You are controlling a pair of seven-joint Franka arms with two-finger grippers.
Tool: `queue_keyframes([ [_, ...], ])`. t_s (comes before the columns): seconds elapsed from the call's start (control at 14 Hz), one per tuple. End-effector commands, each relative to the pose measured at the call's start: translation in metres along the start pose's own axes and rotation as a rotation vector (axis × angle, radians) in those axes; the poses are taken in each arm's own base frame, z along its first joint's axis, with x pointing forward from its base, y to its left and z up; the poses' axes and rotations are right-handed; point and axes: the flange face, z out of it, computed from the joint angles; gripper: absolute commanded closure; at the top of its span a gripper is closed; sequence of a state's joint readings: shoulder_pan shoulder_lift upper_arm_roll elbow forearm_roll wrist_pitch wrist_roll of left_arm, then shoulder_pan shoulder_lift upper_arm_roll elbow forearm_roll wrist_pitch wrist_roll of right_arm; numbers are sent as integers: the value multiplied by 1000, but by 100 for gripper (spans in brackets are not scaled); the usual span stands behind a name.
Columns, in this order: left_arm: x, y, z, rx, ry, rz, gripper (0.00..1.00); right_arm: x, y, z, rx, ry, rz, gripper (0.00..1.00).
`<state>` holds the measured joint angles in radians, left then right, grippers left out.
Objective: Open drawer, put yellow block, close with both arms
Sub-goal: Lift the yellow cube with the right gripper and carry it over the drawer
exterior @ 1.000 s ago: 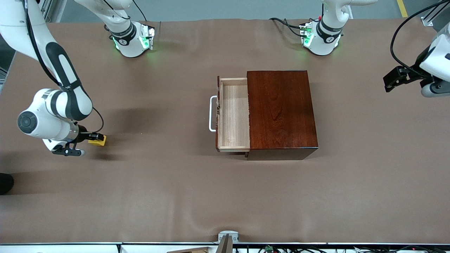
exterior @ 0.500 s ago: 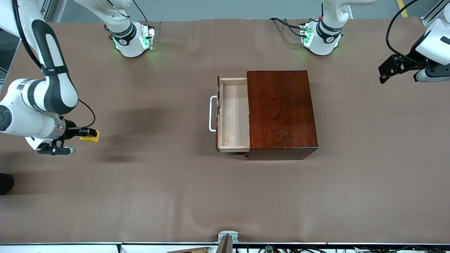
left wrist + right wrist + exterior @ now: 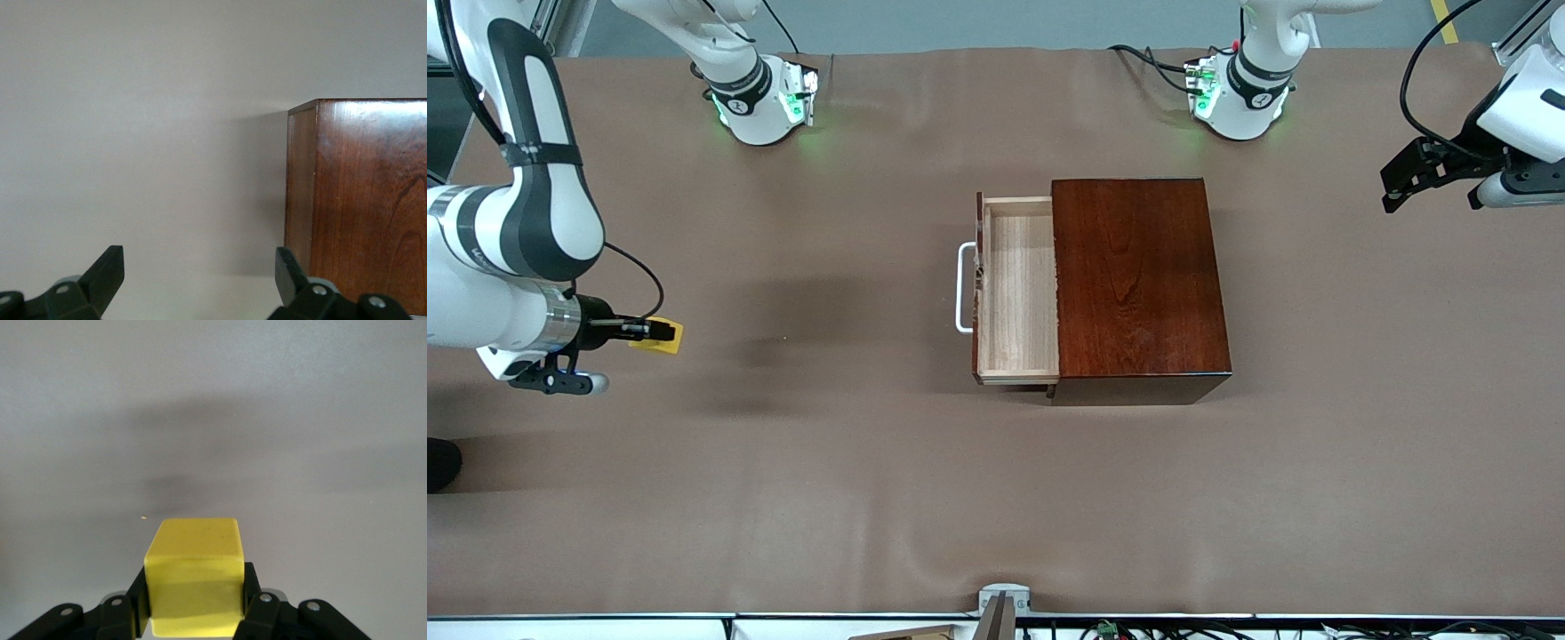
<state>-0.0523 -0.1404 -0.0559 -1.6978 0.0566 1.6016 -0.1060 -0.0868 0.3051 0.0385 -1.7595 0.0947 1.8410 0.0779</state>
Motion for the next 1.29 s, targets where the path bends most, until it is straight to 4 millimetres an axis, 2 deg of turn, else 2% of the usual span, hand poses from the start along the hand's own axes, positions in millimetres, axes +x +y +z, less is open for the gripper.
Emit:
queue_keyframes([
  [0.0, 4, 0, -1, -22, -4, 17, 0, -17, -46, -19, -8, 19, 118, 92],
  [0.43, 5, -4, -1, -23, -4, 21, 0, -51, -170, -29, -22, 67, 383, 92],
  [0.57, 6, -5, -2, -24, -3, 20, 0, -58, -194, -33, -16, 81, 448, 92],
  [0.71, 8, -4, -2, -24, -1, 20, 0, -72, -228, -31, -16, 90, 521, 92],
  [0.93, 9, -4, 1, -24, -7, 20, 0, -89, -277, -44, 20, 125, 635, 92],
  [1.07, 10, -6, 2, -22, -9, 25, 0, -98, -310, -36, 39, 115, 728, 92],
  [1.21, 10, -7, 1, -23, -7, 28, 0, -99, -331, -33, 70, 89, 823, 90],
])
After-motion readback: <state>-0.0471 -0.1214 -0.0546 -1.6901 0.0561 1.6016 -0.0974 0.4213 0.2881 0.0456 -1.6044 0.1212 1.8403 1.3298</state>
